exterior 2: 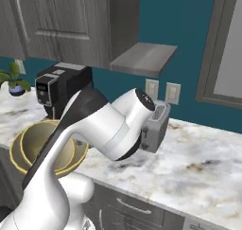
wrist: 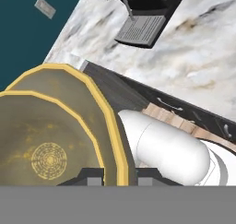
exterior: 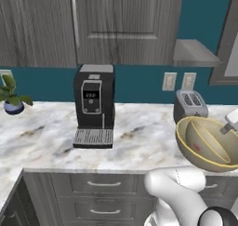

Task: Pick up the bowls on the counter and stack them on top of one another in the open cabinet. Place the smaller bowl on top of the larger bowl.

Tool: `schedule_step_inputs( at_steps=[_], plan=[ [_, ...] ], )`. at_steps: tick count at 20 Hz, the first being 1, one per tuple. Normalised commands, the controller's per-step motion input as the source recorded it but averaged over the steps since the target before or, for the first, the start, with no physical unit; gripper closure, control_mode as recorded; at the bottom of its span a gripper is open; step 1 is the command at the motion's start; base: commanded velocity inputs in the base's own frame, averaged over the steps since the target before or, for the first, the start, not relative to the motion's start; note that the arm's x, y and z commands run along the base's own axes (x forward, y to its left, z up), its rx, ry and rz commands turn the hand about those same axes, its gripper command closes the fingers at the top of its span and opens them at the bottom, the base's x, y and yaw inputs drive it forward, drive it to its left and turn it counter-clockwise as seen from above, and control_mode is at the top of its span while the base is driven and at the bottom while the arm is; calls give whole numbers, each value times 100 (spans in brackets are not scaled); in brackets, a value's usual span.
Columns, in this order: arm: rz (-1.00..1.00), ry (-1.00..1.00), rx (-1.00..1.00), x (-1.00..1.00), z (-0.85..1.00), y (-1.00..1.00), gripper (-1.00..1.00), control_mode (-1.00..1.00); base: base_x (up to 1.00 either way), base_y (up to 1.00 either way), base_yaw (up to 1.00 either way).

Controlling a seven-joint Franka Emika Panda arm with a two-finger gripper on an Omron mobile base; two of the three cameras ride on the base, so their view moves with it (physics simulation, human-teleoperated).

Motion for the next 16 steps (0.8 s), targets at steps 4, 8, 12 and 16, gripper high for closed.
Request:
schedule_step_inputs(
  at_steps=[4, 8, 12, 16],
  plan=[
    [0, 0, 0, 0, 0, 0, 100, 100, -10, 8, 47],
    [0, 0, 0, 0, 0, 0, 100, 100, -9, 7, 47],
    [0, 0, 0, 0, 0, 0, 100, 100, -10, 10, 46],
    [0, 0, 0, 0, 0, 0, 100, 100, -10, 11, 45]
  ],
)
